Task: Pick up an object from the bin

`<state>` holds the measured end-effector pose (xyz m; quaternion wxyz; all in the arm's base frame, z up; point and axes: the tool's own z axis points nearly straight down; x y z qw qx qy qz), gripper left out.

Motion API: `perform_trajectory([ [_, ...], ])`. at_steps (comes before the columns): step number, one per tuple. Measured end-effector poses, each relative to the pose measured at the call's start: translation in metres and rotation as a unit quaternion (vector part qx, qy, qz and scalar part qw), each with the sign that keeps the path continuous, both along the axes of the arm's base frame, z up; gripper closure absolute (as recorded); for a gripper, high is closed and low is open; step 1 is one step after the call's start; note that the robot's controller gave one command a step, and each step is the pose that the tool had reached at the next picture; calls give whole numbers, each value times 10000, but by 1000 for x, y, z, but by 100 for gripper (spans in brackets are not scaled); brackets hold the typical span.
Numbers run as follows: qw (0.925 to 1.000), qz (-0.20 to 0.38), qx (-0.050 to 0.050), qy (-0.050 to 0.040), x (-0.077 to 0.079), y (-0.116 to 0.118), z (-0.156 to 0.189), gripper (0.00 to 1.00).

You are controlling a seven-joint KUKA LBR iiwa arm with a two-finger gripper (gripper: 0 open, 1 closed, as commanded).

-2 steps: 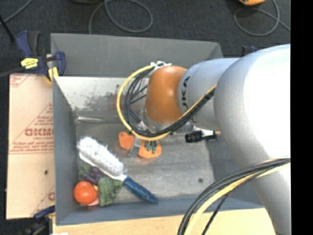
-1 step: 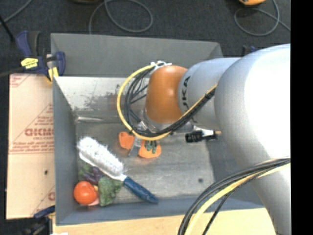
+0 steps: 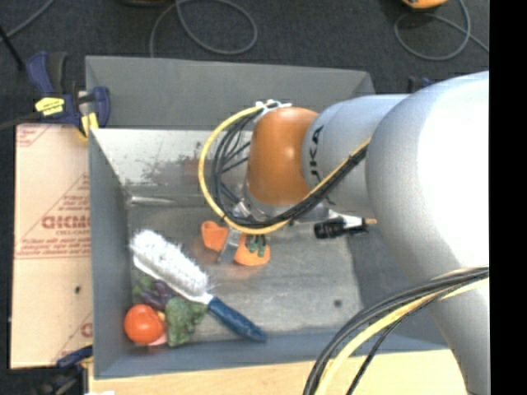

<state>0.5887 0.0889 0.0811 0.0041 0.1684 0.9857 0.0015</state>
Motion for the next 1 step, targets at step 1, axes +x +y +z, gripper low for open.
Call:
perform_trajectory([
  [1, 10000, 0, 1, 19, -1, 0, 20, 100],
])
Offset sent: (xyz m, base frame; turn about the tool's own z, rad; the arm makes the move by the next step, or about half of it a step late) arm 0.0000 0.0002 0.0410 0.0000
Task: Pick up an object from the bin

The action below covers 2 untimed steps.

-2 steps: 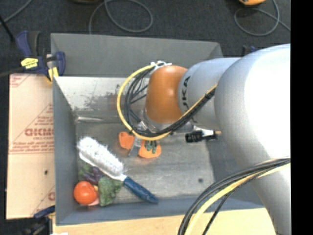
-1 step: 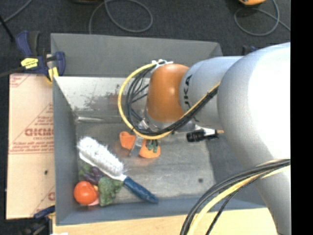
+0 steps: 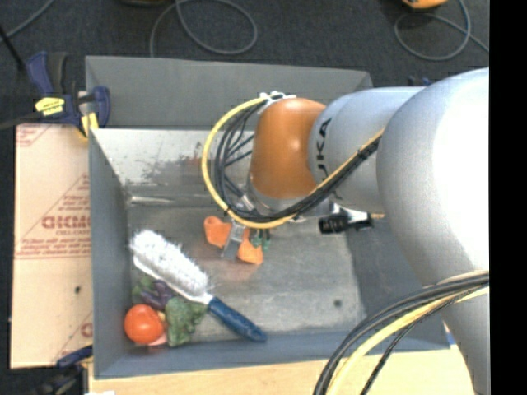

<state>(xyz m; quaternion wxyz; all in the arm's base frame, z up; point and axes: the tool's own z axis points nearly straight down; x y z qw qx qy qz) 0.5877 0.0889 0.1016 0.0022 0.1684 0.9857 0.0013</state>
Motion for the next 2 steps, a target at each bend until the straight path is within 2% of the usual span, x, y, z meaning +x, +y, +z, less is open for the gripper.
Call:
perform_trajectory([
  [2, 10000, 5, 9, -64, 4, 0, 31, 100],
])
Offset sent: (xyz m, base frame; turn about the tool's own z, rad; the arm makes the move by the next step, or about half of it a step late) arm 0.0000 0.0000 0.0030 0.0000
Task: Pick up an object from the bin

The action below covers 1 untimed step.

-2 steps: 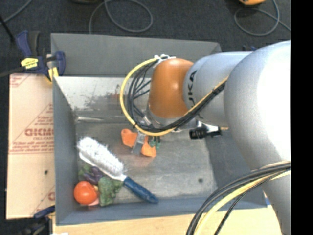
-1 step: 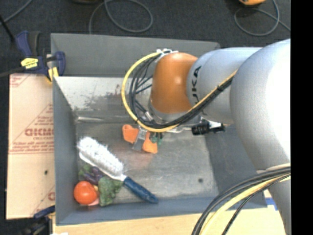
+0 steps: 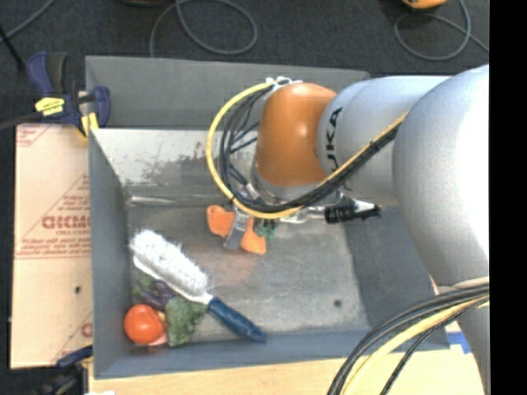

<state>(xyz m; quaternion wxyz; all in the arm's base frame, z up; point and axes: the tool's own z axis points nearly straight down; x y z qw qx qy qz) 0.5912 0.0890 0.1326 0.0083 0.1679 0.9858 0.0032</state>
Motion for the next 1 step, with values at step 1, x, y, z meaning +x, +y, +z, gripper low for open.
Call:
perform_trajectory([
  [1, 10000, -1, 0, 6, 0, 0, 4, 100],
])
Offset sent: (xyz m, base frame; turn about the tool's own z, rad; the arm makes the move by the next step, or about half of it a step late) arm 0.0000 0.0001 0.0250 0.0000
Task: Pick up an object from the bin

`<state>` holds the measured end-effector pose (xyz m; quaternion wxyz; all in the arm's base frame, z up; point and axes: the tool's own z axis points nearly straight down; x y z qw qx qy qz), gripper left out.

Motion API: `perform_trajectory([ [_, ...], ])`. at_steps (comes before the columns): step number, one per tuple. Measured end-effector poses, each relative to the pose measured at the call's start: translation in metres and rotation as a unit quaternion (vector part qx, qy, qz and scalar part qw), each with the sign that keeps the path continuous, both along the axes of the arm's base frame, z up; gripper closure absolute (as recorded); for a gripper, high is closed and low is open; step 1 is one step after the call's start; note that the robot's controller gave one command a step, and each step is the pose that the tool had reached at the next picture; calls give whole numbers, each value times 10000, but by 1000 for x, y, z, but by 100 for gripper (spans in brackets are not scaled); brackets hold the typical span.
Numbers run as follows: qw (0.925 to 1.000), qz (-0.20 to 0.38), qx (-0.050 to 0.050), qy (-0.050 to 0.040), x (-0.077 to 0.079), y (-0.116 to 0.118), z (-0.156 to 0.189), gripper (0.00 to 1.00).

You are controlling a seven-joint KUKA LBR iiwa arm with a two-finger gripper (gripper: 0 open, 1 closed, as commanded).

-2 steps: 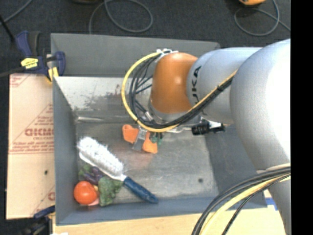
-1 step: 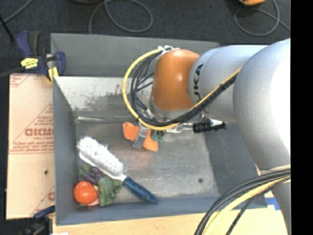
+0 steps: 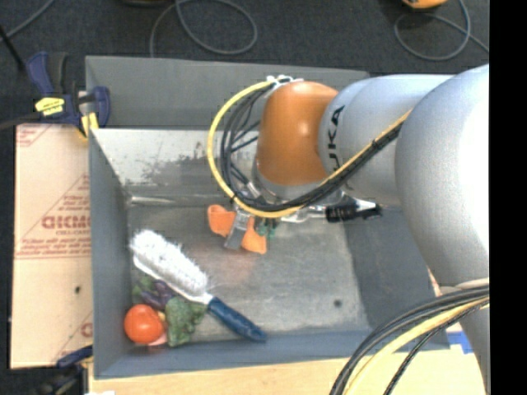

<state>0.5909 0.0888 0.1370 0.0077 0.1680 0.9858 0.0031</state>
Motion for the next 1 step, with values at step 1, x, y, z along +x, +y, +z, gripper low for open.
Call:
perform_trajectory([
  [1, 10000, -1, 1, 2, 0, 0, 6, 100],
])
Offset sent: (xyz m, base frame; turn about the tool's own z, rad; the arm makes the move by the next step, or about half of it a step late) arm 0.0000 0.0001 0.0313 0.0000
